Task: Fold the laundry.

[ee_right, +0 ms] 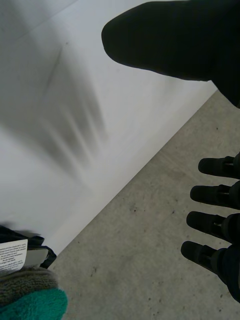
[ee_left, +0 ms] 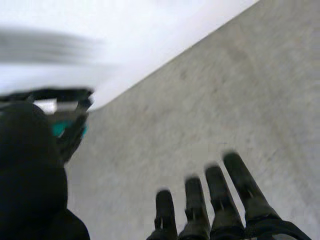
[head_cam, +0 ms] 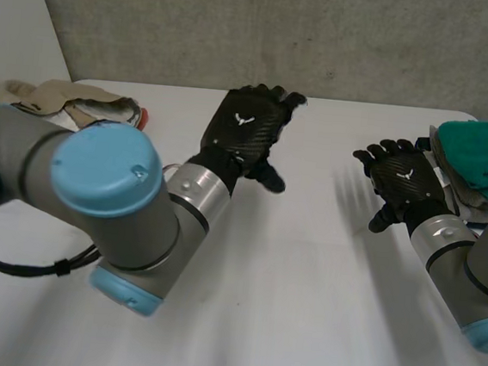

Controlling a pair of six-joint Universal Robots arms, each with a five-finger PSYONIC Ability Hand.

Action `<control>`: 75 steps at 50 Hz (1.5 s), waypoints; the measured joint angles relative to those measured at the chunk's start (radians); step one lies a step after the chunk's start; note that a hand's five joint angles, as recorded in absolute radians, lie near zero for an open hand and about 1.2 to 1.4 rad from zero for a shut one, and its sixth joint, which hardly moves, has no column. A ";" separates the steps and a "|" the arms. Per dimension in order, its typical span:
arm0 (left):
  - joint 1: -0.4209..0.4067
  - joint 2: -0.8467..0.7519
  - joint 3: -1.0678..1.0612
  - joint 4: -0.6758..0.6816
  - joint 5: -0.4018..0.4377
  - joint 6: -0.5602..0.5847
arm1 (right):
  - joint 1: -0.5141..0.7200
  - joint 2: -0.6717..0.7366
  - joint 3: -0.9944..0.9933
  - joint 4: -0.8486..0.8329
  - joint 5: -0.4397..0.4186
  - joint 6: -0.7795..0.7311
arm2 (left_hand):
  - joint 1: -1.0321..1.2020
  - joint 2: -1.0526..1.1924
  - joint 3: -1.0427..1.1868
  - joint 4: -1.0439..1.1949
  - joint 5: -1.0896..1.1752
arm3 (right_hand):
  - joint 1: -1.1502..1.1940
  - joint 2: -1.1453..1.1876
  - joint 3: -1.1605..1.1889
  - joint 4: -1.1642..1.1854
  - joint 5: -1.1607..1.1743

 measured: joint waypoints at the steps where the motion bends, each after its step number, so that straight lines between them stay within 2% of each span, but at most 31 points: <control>1: 0.017 -0.011 0.008 -0.003 -0.018 0.019 | 0.000 0.000 0.000 0.001 0.001 0.000 | -0.025 -0.067 -0.071 -0.065 -0.061 | 0.000 0.000 0.000 0.000 0.000; 2: 0.030 -0.015 0.012 -0.005 -0.029 0.032 | 0.000 0.000 0.000 0.001 0.000 -0.001 | -0.025 -0.067 -0.071 -0.065 -0.061 | 0.000 0.000 0.000 0.000 0.000; 5: 0.144 -0.027 0.033 -0.010 -0.073 0.120 | 0.001 0.000 0.000 0.002 0.000 -0.001 | -0.025 -0.095 -0.098 -0.095 -0.085 | 0.000 0.000 0.000 0.000 0.000; 8: 0.295 -0.030 0.054 -0.011 -0.092 0.227 | 0.005 0.005 0.000 0.003 0.000 -0.001 | -0.025 -0.095 -0.098 -0.095 -0.085 | 0.000 0.000 0.000 0.000 0.000; 15: 0.567 -0.133 0.132 -0.016 -0.043 0.401 | 0.015 0.029 0.000 0.003 0.000 -0.004 | -0.025 -0.096 -0.098 -0.095 -0.085 | 0.000 0.000 0.000 0.000 0.000; 21: 0.717 -0.316 0.244 -0.011 0.012 0.480 | 0.016 0.046 0.000 0.001 0.000 -0.004 | -0.025 -0.096 -0.098 -0.095 -0.085 | 0.000 0.000 0.000 0.000 0.000; 24: 0.751 -0.392 0.300 0.000 0.025 0.496 | 0.016 0.051 0.000 0.001 0.001 -0.004 | -0.024 -0.095 -0.097 -0.095 -0.085 | 0.000 0.000 0.000 0.000 0.000; 26: 0.771 -0.459 0.354 0.016 0.037 0.505 | 0.016 0.056 0.000 0.000 0.001 -0.004 | 0.207 0.092 0.087 0.097 0.098 | 0.000 0.000 0.000 0.000 0.000; 30: 0.779 -0.532 0.416 0.057 0.055 0.509 | 0.015 0.062 -0.002 0.000 0.002 -0.004 | 0.761 0.723 0.693 0.708 0.657 | 0.000 0.000 0.000 0.000 0.000; 32: 0.772 -0.549 0.428 0.092 0.059 0.507 | 0.015 0.064 -0.003 0.000 0.005 -0.004 | 0.849 0.854 0.843 0.867 0.793 | 0.000 0.000 0.000 0.000 0.000; 35: 0.757 -0.533 0.418 0.119 0.058 0.498 | 0.014 0.063 -0.004 0.001 0.008 -0.004 | 0.866 0.872 0.860 0.887 0.802 | 0.000 0.000 0.000 0.000 0.000; 42: 0.642 -0.269 0.252 0.163 0.053 0.386 | 0.012 0.055 -0.005 0.004 0.020 -0.004 | 0.890 0.888 0.866 0.899 0.830 | 0.000 0.000 0.000 0.000 0.000; 46: 0.538 -0.093 0.137 0.158 0.055 0.275 | 0.010 0.053 -0.004 0.005 0.022 -0.004 | 0.903 0.893 0.889 0.900 0.830 | 0.000 0.000 0.000 0.000 0.000; 47: 0.481 -0.023 0.090 0.155 0.056 0.225 | 0.009 0.052 -0.003 0.005 0.023 -0.003 | 0.903 0.894 0.892 0.904 0.830 | 0.000 0.000 0.000 0.000 0.000; 51: 0.359 0.078 0.006 0.148 0.059 0.147 | 0.006 0.050 -0.002 0.004 0.023 -0.002 | 0.903 0.894 0.900 0.904 0.830 | 0.000 0.000 0.000 0.000 0.000; 52: 0.338 0.088 -0.005 0.147 0.060 0.138 | 0.006 0.050 -0.002 0.004 0.024 -0.002 | 0.903 0.894 0.900 0.904 0.830 | 0.000 0.000 0.000 0.000 0.000; 54: 0.236 0.105 -0.048 0.143 0.060 0.110 | 0.004 0.048 -0.002 0.003 0.027 0.001 | 0.904 0.894 0.900 0.904 0.830 | 0.000 0.000 0.000 0.000 0.000; 56: 0.186 0.093 -0.059 0.142 0.059 0.104 | 0.004 0.047 -0.003 0.002 0.032 0.002 | 0.906 0.894 0.900 0.904 0.830 | 0.000 0.000 0.000 0.000 0.000; 60: 0.024 -0.024 -0.049 0.135 0.056 0.103 | 0.002 0.040 -0.009 0.001 0.073 0.004 | 0.895 0.885 0.890 0.894 0.824 | 0.000 0.000 0.000 0.000 0.000; 61: 0.002 -0.048 -0.042 0.130 0.056 0.104 | 0.001 0.039 -0.011 0.000 0.083 0.004 | 0.821 0.795 0.818 0.823 0.759 | 0.000 0.000 0.000 0.000 0.000; 64: -0.074 -0.148 -0.004 0.089 0.054 0.112 | -0.004 0.036 -0.023 0.002 0.125 0.005 | 0.330 0.325 0.336 0.349 0.307 | 0.000 0.000 0.000 0.000 0.000; 65: -0.100 -0.184 0.013 0.060 0.053 0.116 | -0.009 0.036 -0.030 0.003 0.147 0.005 | 0.250 0.220 0.223 0.223 0.200 | 0.000 0.000 0.000 0.000 0.000; 71: -0.147 -0.195 0.041 -0.072 0.048 0.136 | -0.028 0.034 -0.052 0.012 0.193 0.006 | 0.184 0.089 0.083 0.081 0.066 | 0.000 0.000 0.000 0.000 0.000; 75: -0.104 -0.068 -0.014 -0.102 0.026 0.142 | -0.029 0.027 -0.057 0.041 0.196 0.007 | 0.079 -0.012 -0.020 -0.010 -0.030 | 0.000 0.000 0.000 0.000 0.000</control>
